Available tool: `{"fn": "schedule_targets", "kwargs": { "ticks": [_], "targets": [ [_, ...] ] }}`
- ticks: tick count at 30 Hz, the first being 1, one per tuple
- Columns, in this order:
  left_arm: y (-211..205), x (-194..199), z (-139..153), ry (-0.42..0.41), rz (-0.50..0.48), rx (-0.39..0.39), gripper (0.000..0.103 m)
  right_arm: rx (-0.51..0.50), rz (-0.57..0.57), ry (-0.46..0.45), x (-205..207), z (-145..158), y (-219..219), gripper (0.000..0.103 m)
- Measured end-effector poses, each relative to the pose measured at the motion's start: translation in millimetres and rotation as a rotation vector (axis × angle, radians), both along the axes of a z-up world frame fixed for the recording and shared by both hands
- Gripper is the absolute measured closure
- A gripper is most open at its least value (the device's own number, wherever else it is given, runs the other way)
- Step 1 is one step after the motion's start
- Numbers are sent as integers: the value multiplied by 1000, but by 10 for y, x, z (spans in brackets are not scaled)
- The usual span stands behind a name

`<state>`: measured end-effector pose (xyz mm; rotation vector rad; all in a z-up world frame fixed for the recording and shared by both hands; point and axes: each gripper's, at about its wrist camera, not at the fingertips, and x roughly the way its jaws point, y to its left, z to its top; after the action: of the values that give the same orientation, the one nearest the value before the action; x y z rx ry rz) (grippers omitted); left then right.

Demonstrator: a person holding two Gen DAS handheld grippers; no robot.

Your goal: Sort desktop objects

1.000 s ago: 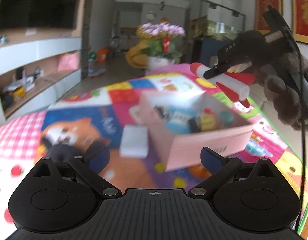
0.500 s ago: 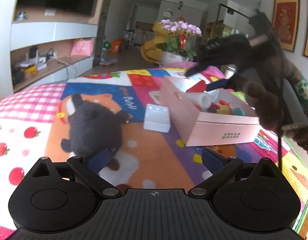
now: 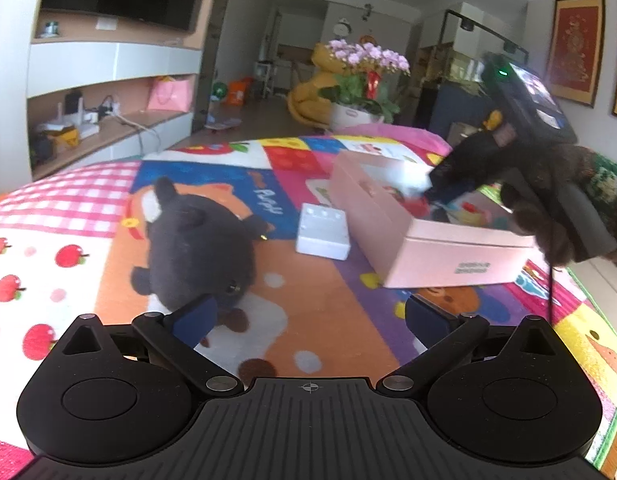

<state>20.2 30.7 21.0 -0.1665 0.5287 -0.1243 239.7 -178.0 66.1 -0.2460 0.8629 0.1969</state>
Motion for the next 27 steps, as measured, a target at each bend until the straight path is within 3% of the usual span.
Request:
{"fn": "schedule_targets", "kwargs": {
  "ticks": [2, 6, 9, 13, 16, 22, 27],
  "targets": [
    [14, -5, -6, 3, 8, 5, 0, 51, -38, 13, 18, 50, -116, 78],
    [15, -17, -31, 12, 18, 17, 0, 157, -11, -21, -98, 257, -135, 78],
    [23, -29, -62, 23, 38, 28, 0, 222, 50, -30, -175, 431, 23, 75],
    [79, -42, -84, 12, 54, -7, 0, 257, 171, 33, -193, 521, 455, 75],
    [120, -58, -96, 4, 56, -42, 0, 205, 216, 88, -96, 434, 895, 75],
    [225, -106, -96, -13, 88, -99, 0, -35, 115, 119, 369, -51, 1477, 76],
    [225, -126, -87, -27, 80, -109, 0, -121, 206, 169, 150, -145, 1613, 76]
  ]
}}
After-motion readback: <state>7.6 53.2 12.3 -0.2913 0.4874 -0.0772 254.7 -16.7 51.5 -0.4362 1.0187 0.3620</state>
